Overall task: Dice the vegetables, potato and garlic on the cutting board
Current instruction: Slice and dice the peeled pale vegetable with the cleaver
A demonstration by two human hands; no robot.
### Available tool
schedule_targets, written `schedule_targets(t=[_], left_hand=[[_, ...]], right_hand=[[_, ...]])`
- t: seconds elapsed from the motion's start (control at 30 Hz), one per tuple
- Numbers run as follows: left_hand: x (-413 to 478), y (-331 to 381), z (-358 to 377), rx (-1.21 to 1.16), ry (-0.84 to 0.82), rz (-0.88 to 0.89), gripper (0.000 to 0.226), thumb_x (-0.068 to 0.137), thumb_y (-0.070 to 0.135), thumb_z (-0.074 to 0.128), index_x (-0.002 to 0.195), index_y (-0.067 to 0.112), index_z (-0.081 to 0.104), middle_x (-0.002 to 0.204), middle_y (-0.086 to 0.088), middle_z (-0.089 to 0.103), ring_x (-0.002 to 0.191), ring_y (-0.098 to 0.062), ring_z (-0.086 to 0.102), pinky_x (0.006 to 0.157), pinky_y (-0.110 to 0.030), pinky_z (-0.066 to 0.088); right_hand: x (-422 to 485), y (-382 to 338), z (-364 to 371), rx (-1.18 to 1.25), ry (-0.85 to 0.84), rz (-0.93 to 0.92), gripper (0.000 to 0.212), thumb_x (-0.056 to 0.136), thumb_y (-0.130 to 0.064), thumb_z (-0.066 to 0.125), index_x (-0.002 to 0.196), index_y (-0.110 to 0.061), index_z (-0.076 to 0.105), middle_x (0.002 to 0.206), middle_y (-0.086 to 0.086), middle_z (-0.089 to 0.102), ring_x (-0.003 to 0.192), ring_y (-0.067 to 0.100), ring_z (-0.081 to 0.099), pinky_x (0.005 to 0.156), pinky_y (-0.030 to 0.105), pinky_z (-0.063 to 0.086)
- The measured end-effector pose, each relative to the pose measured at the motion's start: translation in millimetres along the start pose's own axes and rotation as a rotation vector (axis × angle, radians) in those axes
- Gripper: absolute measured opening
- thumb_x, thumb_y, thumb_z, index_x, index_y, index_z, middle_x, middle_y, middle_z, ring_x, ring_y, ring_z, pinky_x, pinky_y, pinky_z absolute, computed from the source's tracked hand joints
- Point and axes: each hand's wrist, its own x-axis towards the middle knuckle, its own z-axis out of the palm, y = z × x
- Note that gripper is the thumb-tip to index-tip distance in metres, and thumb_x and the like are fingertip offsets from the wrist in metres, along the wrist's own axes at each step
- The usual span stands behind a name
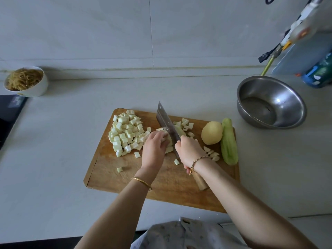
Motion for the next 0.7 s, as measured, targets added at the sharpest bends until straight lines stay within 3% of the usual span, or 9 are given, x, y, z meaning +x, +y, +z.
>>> schedule_targets(t=[0.13,0.27,0.43,0.57,0.7], left_hand=[[-0.7,0.0,-0.7,-0.006,-0.006,-0.022,0.019,0.092,0.014,0.060,0.109,0.009,0.064,0.116,-0.002,0.060,0.100,-0.008,0.049,0.081,-0.019,0.035],[-0.8,-0.2,-1.7,-0.021,-0.014,-0.038,0.020,0.092,0.015,0.060,0.111,0.009,0.063,0.117,-0.003,0.061,0.107,-0.013,0.052,0.083,-0.019,0.035],[-0.2,3.3,-4.4,-0.044,-0.021,-0.080,0.023,0.091,0.017,0.061,0.113,0.009,0.062,0.117,-0.003,0.059,0.104,-0.013,0.052,0.082,-0.021,0.036],[3.5,3.3,-5.1,-0.033,-0.049,-0.131,0.025,0.090,0.020,0.062,0.113,0.011,0.060,0.113,-0.003,0.059,0.102,-0.016,0.055,0.079,-0.022,0.038],[5.3,3.0,-5.5,-0.034,-0.048,-0.149,0.024,0.090,0.020,0.064,0.111,0.009,0.062,0.115,-0.003,0.060,0.103,-0.017,0.056,0.082,-0.024,0.043]], right_hand=[[1.2,8.8,18.8,0.008,0.046,-0.007,0.025,0.103,-0.025,0.029,0.095,-0.009,0.047,0.075,0.002,0.049,0.072,0.024,0.059,0.069,0.042,0.056],[0.2,14.9,23.8,0.027,0.091,0.005,0.024,0.102,-0.025,0.031,0.087,-0.011,0.043,0.069,-0.001,0.046,0.070,0.024,0.055,0.064,0.038,0.048],[-0.8,16.2,19.6,0.057,0.071,0.006,0.023,0.099,-0.023,0.038,0.087,-0.007,0.047,0.079,0.010,0.057,0.067,0.028,0.061,0.065,0.042,0.053],[-6.3,19.2,12.0,0.098,0.085,0.002,0.022,0.096,-0.022,0.038,0.080,-0.009,0.045,0.072,0.010,0.054,0.055,0.026,0.057,0.049,0.033,0.045],[-17.8,18.9,-0.5,0.128,0.111,-0.015,0.017,0.098,-0.021,0.035,0.089,-0.011,0.045,0.069,0.007,0.053,0.035,0.017,0.049,0.032,0.019,0.034]])
